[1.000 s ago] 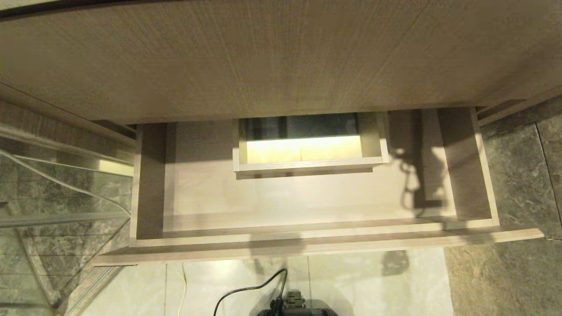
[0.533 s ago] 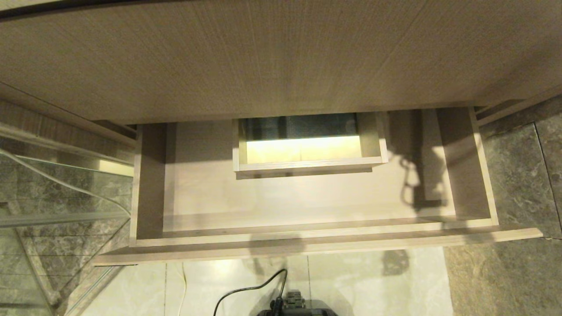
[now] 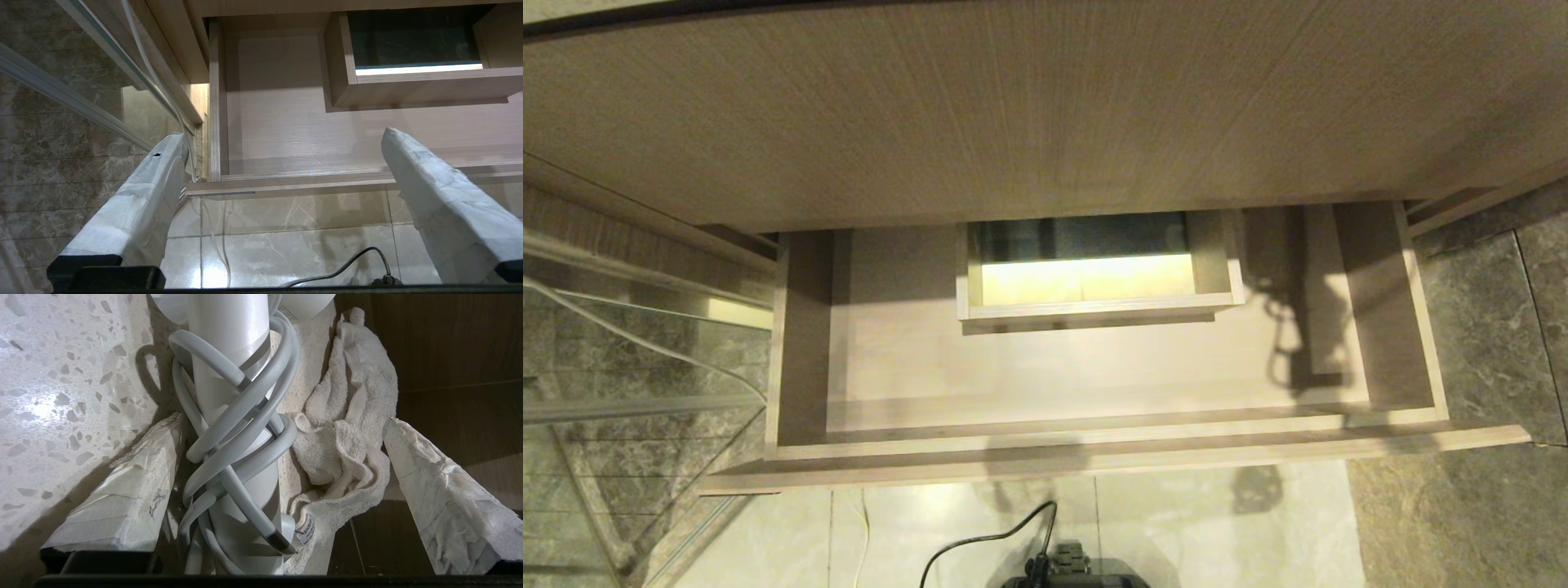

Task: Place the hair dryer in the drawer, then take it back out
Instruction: Pick up the hairdryer

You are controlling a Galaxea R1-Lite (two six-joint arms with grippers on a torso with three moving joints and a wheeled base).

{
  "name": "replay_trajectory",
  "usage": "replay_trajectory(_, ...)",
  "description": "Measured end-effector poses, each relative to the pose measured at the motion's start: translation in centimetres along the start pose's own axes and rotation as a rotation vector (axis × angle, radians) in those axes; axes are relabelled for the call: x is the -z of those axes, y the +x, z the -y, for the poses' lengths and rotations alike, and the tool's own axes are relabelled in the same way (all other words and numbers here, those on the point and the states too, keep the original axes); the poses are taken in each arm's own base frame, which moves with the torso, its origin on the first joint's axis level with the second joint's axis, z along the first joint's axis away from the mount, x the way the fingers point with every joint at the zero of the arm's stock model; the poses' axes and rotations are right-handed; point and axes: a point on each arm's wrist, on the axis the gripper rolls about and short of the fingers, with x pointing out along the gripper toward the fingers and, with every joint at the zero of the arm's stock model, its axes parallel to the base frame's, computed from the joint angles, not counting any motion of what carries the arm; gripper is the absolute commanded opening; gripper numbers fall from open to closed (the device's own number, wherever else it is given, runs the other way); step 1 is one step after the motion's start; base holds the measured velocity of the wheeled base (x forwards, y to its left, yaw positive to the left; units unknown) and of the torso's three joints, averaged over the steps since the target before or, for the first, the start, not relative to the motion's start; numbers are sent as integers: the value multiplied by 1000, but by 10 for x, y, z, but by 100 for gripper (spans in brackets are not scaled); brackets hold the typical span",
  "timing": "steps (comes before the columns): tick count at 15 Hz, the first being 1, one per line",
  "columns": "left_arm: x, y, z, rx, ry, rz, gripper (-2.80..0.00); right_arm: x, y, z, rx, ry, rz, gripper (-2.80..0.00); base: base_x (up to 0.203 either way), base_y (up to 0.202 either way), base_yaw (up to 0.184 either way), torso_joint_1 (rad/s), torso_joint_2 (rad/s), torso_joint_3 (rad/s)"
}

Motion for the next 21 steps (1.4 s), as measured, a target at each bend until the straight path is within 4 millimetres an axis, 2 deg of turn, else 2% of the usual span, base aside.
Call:
replay_trajectory(8, 0, 0, 0, 0, 0, 0, 0, 0, -1, -3, -15, 7, -3, 0, 0, 0, 0, 0, 0, 0)
replay_trajectory(9, 0, 0, 0, 0, -1, 0, 0, 0, -1, -3, -16, 7, -5, -245, 0, 0, 0, 0, 0, 0)
replay_trajectory(10, 0, 0, 0, 0, 0, 0, 0, 0, -1, -2, -14, 6, -4, -280, 0, 0, 0, 0, 0, 0)
replay_trajectory(21, 0, 0, 0, 0, 0, 0, 0, -5, -7, 7, 17, 8, 8, -280, 0, 0, 0, 0, 0, 0)
